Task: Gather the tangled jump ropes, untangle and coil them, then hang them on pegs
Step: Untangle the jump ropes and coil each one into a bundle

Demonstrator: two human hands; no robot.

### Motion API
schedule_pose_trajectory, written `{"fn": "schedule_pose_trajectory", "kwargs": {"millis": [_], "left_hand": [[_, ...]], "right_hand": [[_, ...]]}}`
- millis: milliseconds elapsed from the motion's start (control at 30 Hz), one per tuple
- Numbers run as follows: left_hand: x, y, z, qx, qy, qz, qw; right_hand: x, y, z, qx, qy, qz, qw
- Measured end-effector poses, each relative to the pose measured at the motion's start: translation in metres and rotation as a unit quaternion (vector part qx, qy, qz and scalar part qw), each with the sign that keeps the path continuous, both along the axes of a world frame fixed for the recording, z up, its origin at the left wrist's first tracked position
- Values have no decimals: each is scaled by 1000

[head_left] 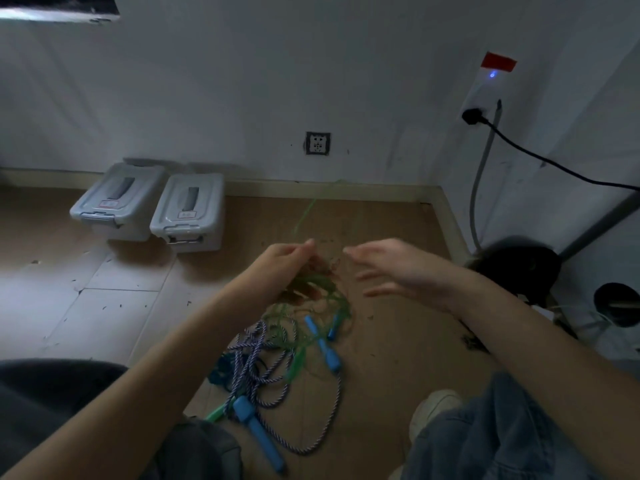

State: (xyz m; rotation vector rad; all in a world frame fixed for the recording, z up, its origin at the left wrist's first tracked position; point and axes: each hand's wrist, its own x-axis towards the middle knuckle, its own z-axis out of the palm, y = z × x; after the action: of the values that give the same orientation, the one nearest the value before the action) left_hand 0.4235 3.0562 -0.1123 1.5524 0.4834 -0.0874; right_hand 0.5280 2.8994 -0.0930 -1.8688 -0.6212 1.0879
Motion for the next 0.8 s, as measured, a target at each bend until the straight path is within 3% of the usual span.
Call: {"fn": "schedule_pose_trajectory", "kwargs": {"millis": [67,133,167,233,333,533,667,700,767,800], "left_hand": [[-1,-1,12,-76,-6,23,997],[-4,2,20,-109,-1,8,994],[-5,5,22,-86,1,-19,996],[-8,11,22,44,-1,-82,996],[-8,20,20,198,-5,-89,976],[-8,37,18,228,0,32,973],[-7,43,13,269,-28,130,954],[-6,42,13,219,-49,138,965],[-4,39,21,-38,-107,152,982],[-3,39,26,-157,-131,158,966]], "right_hand": [[-10,4,-3,17,1,95,995],[-14,8,-6,38,-25,93,995],[-12,8,-8,48,-42,62,996],[-6,6,-7,64,-62,2,996],[3,0,-1,65,-91,-33,993],[15,-6,3,40,-173,-75,981],[18,-5,0,1,-296,-104,950],[18,-4,-2,-12,-309,-105,945],[18,-2,-5,-7,-255,-121,959],[17,-1,-5,20,-188,-141,972]]}}
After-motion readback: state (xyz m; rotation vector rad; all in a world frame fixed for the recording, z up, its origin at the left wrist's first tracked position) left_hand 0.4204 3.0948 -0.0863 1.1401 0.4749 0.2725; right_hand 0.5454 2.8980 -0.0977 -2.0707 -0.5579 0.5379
